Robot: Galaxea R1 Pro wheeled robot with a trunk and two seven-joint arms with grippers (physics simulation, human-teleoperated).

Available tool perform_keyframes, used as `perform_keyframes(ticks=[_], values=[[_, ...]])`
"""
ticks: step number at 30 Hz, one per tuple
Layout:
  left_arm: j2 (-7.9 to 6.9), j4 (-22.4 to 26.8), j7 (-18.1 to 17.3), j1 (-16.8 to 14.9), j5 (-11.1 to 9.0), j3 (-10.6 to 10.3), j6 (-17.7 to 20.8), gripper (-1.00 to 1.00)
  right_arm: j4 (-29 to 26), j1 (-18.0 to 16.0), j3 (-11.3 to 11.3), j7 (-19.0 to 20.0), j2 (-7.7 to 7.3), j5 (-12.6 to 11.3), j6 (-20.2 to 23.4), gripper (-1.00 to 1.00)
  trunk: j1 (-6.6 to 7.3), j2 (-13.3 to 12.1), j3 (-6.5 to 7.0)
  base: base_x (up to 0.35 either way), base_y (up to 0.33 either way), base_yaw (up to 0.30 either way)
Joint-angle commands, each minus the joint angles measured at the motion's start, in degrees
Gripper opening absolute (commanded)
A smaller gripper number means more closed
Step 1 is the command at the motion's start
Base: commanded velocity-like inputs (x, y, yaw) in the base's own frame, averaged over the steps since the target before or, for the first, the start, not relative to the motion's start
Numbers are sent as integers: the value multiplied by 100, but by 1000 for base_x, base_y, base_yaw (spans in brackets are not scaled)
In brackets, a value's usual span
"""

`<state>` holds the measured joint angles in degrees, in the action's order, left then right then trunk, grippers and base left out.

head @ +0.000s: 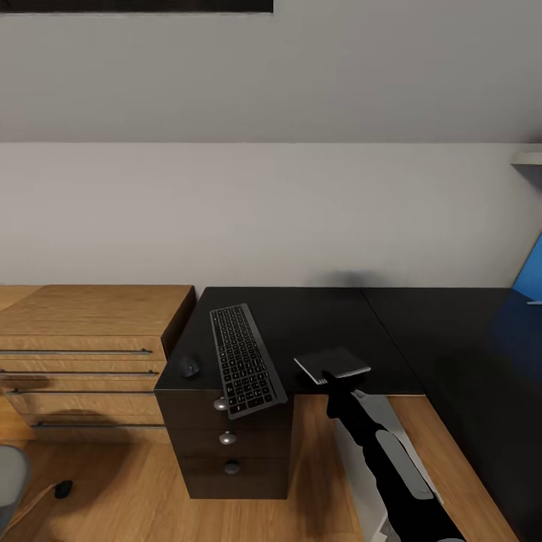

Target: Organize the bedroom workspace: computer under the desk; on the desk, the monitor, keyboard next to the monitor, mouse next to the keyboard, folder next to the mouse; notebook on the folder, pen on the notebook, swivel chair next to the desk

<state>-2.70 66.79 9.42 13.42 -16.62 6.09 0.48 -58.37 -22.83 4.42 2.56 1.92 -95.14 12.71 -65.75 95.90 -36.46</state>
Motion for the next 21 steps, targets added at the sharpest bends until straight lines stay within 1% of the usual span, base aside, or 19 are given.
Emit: perform_keyframes(ticks=[1,21], values=[[-3,10,23,3,-52,-8,5,100,519,-3,-16,6,-4,-4,11,-100,0,2,-5,0,0,0],[-3,10,24,3,-52,-2,5,100,526,-3,-13,-36,-8,-4,12,-100,0,2,-5,0,0,0]])
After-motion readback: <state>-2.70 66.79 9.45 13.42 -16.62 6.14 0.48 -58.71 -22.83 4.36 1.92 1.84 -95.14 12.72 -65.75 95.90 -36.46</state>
